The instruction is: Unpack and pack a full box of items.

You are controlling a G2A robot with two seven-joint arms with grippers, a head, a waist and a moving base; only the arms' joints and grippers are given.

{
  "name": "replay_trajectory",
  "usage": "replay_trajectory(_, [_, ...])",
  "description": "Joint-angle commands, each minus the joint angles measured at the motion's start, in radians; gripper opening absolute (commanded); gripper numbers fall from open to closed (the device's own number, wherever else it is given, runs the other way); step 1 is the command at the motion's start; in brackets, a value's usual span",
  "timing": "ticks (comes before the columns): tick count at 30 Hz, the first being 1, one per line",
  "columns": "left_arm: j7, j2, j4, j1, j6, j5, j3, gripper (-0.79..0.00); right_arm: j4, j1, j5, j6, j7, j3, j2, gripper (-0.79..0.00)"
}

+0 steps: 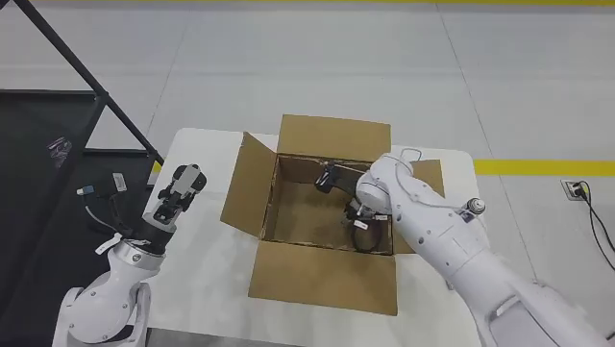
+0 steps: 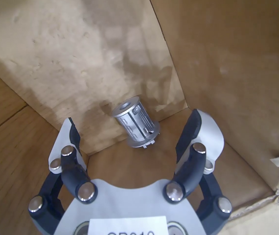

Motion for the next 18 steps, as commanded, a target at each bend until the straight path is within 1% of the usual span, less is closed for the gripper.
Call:
replay_trajectory(1, [0.0,0.0,0.0,0.0,0.0,0.0,0.0,0.0,0.031,0.005,-0.007,-0.003,-0.009,-0.015,-0.013,-0.018])
replay_trajectory(2, [0.0,0.0,0.0,0.0,0.0,0.0,0.0,0.0,0.046,0.007,-0.007,-0.005,-0.014,-0.021,-0.02,-0.018])
replay_trajectory(4, [0.0,0.0,0.0,0.0,0.0,0.0,0.0,0.0,0.076,0.01,-0.004,-0.014,-0.022,-0.031,-0.033,-0.043])
replay_trajectory(6, [0.0,0.0,0.0,0.0,0.0,0.0,0.0,0.0,0.106,0.015,-0.006,-0.021,-0.028,-0.04,-0.045,-0.114])
replay_trajectory(10, [0.0,0.0,0.0,0.0,0.0,0.0,0.0,0.0,0.159,0.022,-0.01,-0.033,-0.043,-0.054,-0.066,-0.163])
replay_trajectory(13, [0.0,0.0,0.0,0.0,0.0,0.0,0.0,0.0,0.201,0.029,-0.034,-0.019,-0.053,-0.067,-0.08,-0.172])
replay_trajectory(18, [0.0,0.0,0.0,0.0,0.0,0.0,0.0,0.0,0.255,0.035,-0.058,-0.011,-0.078,-0.081,-0.103,-0.246])
